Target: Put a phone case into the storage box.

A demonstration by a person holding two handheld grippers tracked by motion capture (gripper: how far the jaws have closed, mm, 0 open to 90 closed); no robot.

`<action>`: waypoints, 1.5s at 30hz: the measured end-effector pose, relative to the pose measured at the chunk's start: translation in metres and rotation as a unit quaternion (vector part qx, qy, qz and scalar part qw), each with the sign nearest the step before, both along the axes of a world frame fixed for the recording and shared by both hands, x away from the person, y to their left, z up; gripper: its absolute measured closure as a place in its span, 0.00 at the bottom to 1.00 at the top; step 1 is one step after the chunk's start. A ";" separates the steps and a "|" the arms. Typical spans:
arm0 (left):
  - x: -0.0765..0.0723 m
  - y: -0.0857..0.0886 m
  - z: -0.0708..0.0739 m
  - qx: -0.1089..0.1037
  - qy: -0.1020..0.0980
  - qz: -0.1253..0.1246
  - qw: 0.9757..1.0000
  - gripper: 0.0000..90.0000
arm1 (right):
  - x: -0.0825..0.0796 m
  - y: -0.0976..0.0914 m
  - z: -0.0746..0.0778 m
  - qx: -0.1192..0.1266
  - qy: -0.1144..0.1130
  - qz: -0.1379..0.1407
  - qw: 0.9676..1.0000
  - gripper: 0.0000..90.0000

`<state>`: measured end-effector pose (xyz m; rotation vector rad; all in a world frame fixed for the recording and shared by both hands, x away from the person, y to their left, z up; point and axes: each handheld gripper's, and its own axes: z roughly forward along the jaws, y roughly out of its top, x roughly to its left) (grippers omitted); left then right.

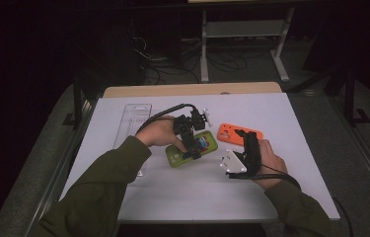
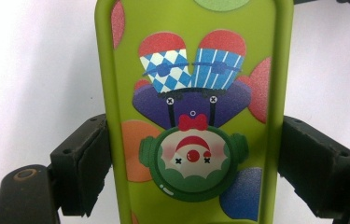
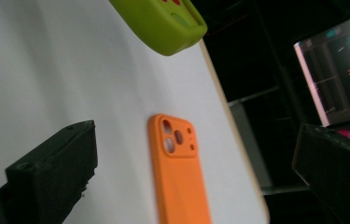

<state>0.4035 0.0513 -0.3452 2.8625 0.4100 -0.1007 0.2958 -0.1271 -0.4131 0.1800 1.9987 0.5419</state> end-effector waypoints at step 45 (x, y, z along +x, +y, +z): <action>0.001 -0.009 0.003 0.026 0.007 -0.003 1.000 0.18 | -0.020 0.059 -0.013 -0.209 -0.148 0.086 0.963 0.52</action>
